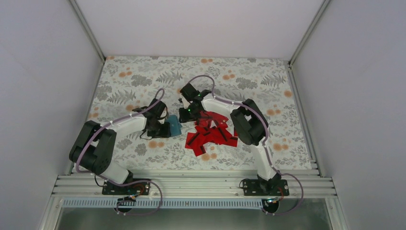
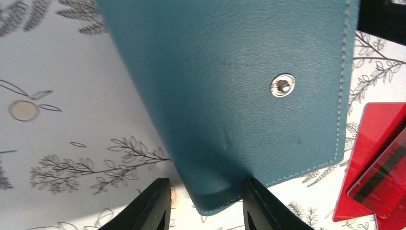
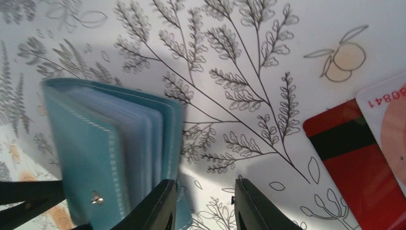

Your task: Put the credit cards into the card holder

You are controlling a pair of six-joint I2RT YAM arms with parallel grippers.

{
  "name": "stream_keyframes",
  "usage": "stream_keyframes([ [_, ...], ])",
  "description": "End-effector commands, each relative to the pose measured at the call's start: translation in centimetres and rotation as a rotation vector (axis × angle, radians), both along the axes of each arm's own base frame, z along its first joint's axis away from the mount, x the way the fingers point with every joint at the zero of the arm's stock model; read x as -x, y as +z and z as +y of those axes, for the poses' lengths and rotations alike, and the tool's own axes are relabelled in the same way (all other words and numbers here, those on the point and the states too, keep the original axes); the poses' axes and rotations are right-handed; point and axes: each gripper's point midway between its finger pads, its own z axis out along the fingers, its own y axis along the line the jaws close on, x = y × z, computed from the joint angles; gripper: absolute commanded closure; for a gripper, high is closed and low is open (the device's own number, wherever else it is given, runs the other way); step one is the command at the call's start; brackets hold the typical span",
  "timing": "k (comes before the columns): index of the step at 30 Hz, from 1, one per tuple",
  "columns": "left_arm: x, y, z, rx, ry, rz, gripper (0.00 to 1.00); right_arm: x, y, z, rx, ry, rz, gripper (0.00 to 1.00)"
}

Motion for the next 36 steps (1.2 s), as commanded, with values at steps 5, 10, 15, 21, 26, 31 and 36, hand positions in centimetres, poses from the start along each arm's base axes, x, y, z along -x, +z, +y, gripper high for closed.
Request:
stream_keyframes([
  [5, 1.5, -0.4, -1.1, -0.034, 0.002, 0.04, 0.6, 1.8, -2.5, -0.7, 0.12, 0.117, -0.009, 0.7],
  [10, 1.9, 2.2, -1.5, -0.074, 0.003, 0.02, 0.52, 1.8, -2.1, -0.3, 0.12, 0.121, -0.031, 0.67],
  [15, 3.0, 4.8, -2.0, -0.054, -0.002, 0.002, 0.51, 0.5, -0.8, 0.5, 0.097, 0.093, -0.064, 0.66],
  [21, 5.1, 4.2, -5.3, 0.082, -0.115, 0.028, 0.53, 0.2, -0.5, 1.9, 0.022, 0.118, -0.056, 0.66],
  [26, 5.4, 1.8, -5.1, 0.048, -0.109, 0.066, 0.54, 0.8, -1.5, 2.2, 0.004, 0.166, -0.029, 0.67],
  [31, 4.6, -0.3, -3.0, -0.079, -0.049, 0.06, 0.55, 2.0, -2.7, 0.4, 0.063, 0.184, -0.018, 0.69],
  [36, 3.6, -1.3, -1.3, -0.157, -0.004, 0.05, 0.58, 3.9, -3.3, -2.1, 0.115, 0.176, 0.004, 0.71],
])
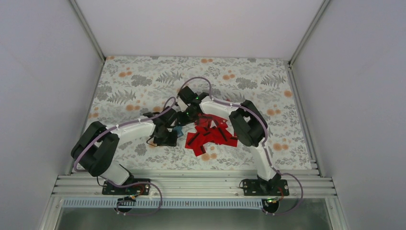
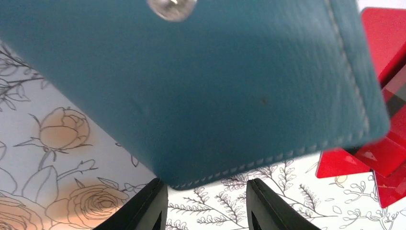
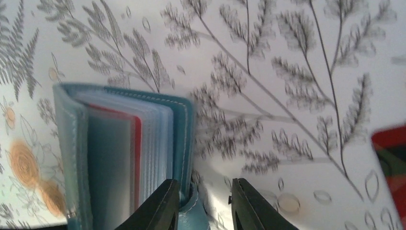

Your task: Put the credit cards into the card holder

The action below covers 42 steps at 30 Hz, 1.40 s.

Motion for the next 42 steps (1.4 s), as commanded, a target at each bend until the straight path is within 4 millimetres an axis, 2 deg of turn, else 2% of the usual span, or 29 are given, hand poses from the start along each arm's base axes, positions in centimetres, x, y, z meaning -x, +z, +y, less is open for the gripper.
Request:
stream_keyframes([
  [1, -1.4, -1.0, 2.1, -0.1, 0.059, -0.041, 0.58, 3.0, -2.6, -3.8, 0.129, 0.003, 0.059, 0.72],
  [4, -2.2, -0.9, 3.1, -0.117, 0.086, -0.061, 0.6, 4.0, -3.0, -5.0, 0.152, -0.005, 0.076, 0.73],
  [7, -2.8, -0.6, 3.0, -0.102, 0.08, -0.081, 0.6, 4.7, -3.0, -5.8, 0.163, -0.013, 0.089, 0.73],
  [11, -3.4, -0.4, 0.8, 0.002, 0.023, -0.101, 0.61, 5.0, -2.5, -5.4, 0.135, -0.018, 0.107, 0.73],
  [15, -3.2, -0.5, -1.6, 0.105, -0.038, -0.095, 0.61, 4.8, -2.6, -4.6, 0.119, -0.025, 0.125, 0.73],
  [18, -3.0, -1.0, -2.4, 0.135, -0.051, -0.081, 0.61, 5.1, -2.8, -4.0, 0.107, -0.011, 0.139, 0.73],
  [22, -3.4, -1.5, -2.3, 0.116, -0.027, -0.074, 0.61, 6.2, -3.0, -3.7, 0.085, 0.038, 0.159, 0.75],
  [31, -3.3, -2.4, -1.5, 0.065, 0.023, -0.049, 0.61, 8.4, -2.4, -5.2, 0.059, 0.234, 0.126, 0.79],
  [36, -3.6, -1.6, -1.8, 0.077, 0.02, -0.057, 0.61, 7.6, -1.6, -5.9, 0.046, 0.2, 0.108, 0.8],
  [42, -3.1, 1.3, -2.4, 0.143, -0.018, -0.109, 0.61, 5.7, 0.4, -5.7, -0.044, 0.098, 0.114, 0.8],
])
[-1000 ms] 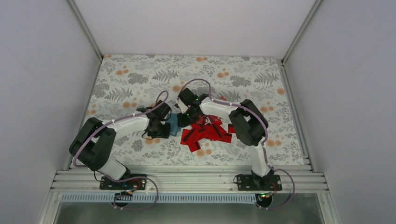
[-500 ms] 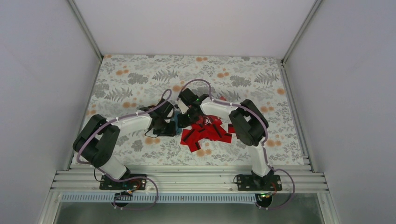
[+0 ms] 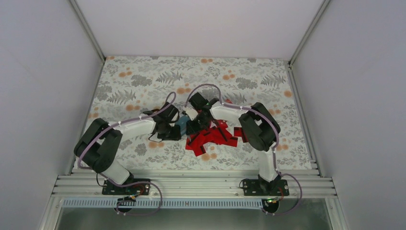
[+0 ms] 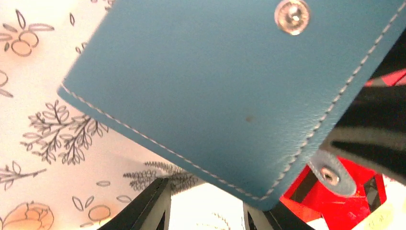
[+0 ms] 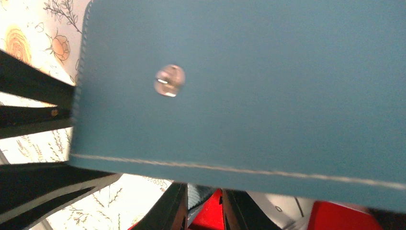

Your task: Put the credit cards into the card holder

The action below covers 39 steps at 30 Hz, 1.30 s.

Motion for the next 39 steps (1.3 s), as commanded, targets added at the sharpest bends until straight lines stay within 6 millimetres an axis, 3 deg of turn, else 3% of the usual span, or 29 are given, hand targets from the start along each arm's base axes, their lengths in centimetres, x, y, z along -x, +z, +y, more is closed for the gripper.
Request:
stream_keyframes([
  [1, 1.0, 1.4, -0.1, 0.029, -0.036, -0.023, 0.61, 0.3, 0.7, -0.8, -0.025, -0.053, 0.071, 0.8],
  [7, 1.7, 6.4, 0.3, 0.056, -0.084, -0.095, 0.59, 0.6, 0.3, -0.2, -0.071, -0.06, 0.124, 0.81],
  [11, 0.3, 9.9, 1.6, -0.004, -0.053, -0.169, 0.56, 1.0, 0.1, -0.3, -0.088, -0.062, 0.14, 0.82],
  [14, -1.3, 10.7, 2.3, -0.043, -0.04, -0.181, 0.54, 0.9, 0.4, -0.2, -0.107, -0.067, 0.149, 0.82],
  [20, -5.3, 9.1, 1.5, -0.051, -0.079, -0.176, 0.47, 0.9, 0.7, 0.0, -0.13, -0.094, 0.163, 0.82],
  [24, -7.3, 6.1, 0.6, 0.001, -0.15, -0.123, 0.37, 1.5, 1.1, 0.2, -0.166, -0.106, 0.197, 0.81],
  [28, -8.5, 4.5, -1.1, 0.059, -0.225, -0.114, 0.3, 2.4, 0.9, 0.3, -0.189, -0.118, 0.244, 0.81],
  [34, -8.3, 2.0, -1.5, 0.064, -0.252, -0.062, 0.32, 1.9, 0.3, 0.1, -0.171, -0.14, 0.255, 0.82],
  [39, -6.3, -0.2, 0.6, -0.017, -0.219, -0.018, 0.4, 0.5, -0.6, 0.5, -0.166, -0.18, 0.28, 0.83],
])
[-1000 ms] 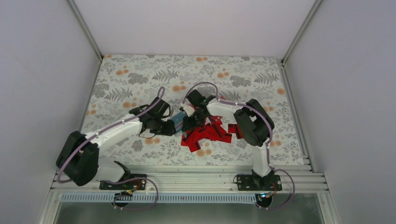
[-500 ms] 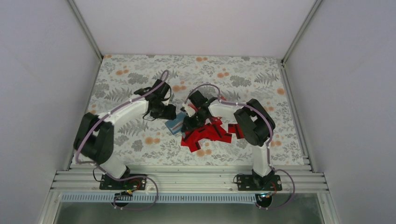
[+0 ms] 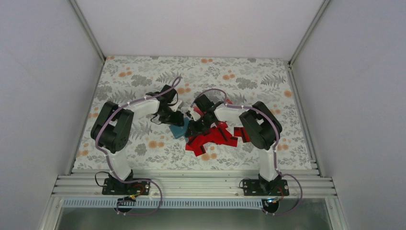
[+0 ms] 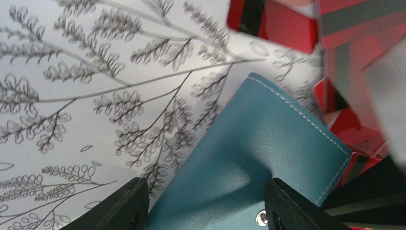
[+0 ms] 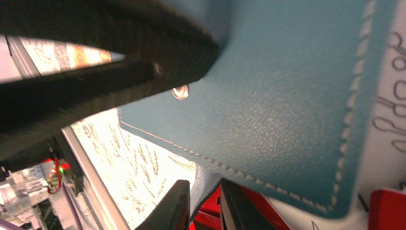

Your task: Put the credit cards into the card holder

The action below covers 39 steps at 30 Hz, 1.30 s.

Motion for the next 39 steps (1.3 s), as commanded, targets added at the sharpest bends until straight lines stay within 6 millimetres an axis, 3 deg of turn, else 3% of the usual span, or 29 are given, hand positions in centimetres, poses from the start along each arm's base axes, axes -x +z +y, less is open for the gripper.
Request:
stream_keyframes([
  [1, 1.5, -1.6, 1.7, -0.063, 0.015, 0.008, 0.41, -1.6, -1.1, 0.5, 0.008, -0.039, 0.033, 0.83],
  [9, 5.3, -3.2, 6.1, -0.183, 0.29, 0.104, 0.46, -5.1, -1.1, 2.8, -0.02, -0.057, 0.058, 0.83],
  [16, 7.2, -4.0, 7.0, -0.176, 0.438, 0.187, 0.48, -7.4, 0.1, 4.2, -0.067, -0.064, 0.046, 0.8],
  [28, 6.1, -1.7, 5.9, -0.049, 0.461, 0.12, 0.51, -10.0, 4.6, 0.9, -0.05, -0.113, -0.087, 0.74],
  [31, 5.9, -1.3, 6.3, -0.071, 0.431, 0.093, 0.52, -9.5, 4.6, -1.0, 0.025, -0.133, -0.148, 0.74],
  [34, 5.9, -1.1, 6.5, -0.074, 0.419, 0.077, 0.52, -7.5, 4.0, -2.8, 0.072, -0.132, -0.157, 0.75],
  [39, 6.1, -1.5, 6.3, -0.062, 0.412, 0.09, 0.55, -2.7, 3.0, -1.8, 0.07, 0.019, -0.157, 0.75],
])
